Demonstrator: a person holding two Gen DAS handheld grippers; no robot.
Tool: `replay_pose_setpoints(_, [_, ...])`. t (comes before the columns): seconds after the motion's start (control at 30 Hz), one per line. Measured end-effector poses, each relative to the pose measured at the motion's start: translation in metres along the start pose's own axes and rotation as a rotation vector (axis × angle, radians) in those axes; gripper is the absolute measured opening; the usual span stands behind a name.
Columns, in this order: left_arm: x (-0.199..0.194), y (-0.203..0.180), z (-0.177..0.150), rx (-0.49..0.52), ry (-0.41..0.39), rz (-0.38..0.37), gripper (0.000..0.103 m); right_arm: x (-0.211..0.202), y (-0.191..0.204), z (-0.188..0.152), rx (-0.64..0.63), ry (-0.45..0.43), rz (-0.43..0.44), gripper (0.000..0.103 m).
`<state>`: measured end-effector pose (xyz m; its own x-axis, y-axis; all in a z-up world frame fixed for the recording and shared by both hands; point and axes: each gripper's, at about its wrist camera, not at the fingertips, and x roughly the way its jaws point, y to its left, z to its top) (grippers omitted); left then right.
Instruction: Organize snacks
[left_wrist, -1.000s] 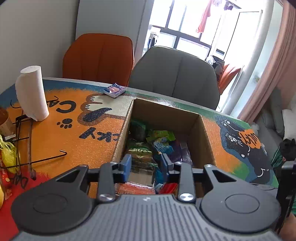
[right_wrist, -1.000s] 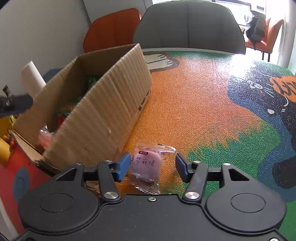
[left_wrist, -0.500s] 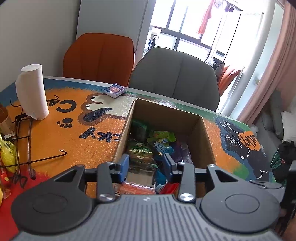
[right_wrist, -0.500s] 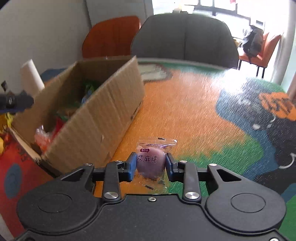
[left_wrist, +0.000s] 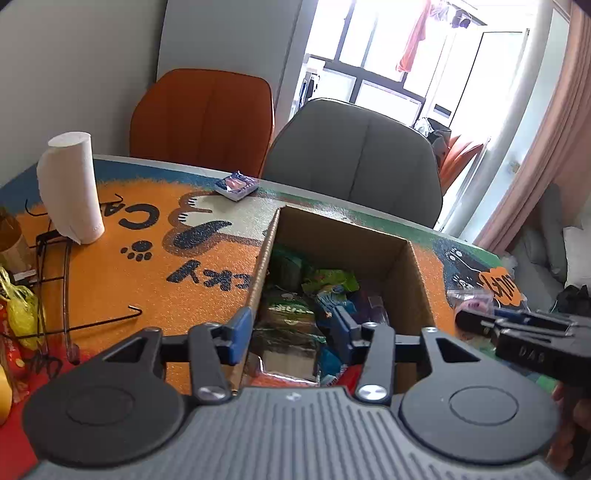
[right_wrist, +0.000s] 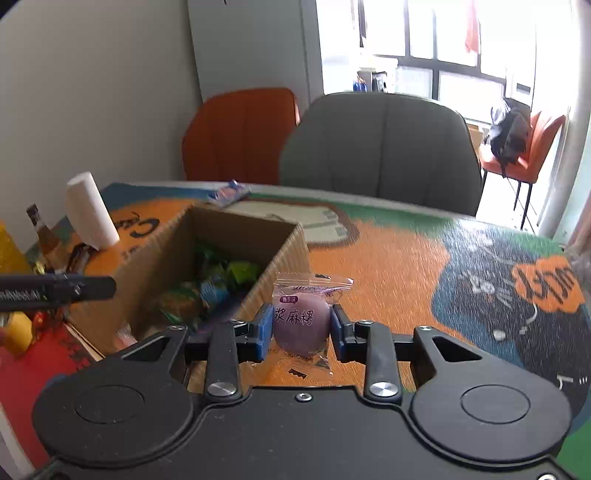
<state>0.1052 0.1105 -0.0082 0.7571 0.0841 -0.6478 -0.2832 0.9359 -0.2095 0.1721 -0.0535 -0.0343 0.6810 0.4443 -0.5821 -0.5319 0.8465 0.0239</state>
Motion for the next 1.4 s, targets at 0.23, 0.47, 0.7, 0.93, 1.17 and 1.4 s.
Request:
replay_pose_setpoints(0.23, [0.002, 0.008, 0.002, -0.001, 0.016, 0.009, 0.059, 0.005, 0.015, 0.018, -0.021, -0.026, 0.050, 0.031])
replay_pose_setpoints(0.47, [0.002, 0.023, 0.001, -0.019, 0.025, 0.027, 0.070, 0.010, 0.040, 0.029, -0.026, -0.053, 0.145, 0.032])
replay_pose_setpoints(0.7, [-0.004, 0.036, 0.000, -0.040, 0.016, 0.038, 0.079, 0.004, 0.047, 0.033, -0.014, -0.091, 0.161, 0.053])
replay_pose_setpoints(0.93, [-0.007, 0.035, 0.001, -0.046, 0.009, 0.029, 0.086, -0.002, 0.042, 0.026, -0.013, -0.050, 0.134, 0.059])
replay_pose_setpoints(1.17, [-0.011, 0.020, 0.000, -0.025, 0.002, 0.003, 0.087, -0.017, 0.024, 0.017, 0.012, -0.044, 0.104, 0.066])
replay_pose_setpoints(1.4, [-0.015, -0.003, -0.002, 0.001, -0.010, -0.040, 0.089, -0.044, -0.006, 0.007, 0.077, -0.081, 0.059, 0.087])
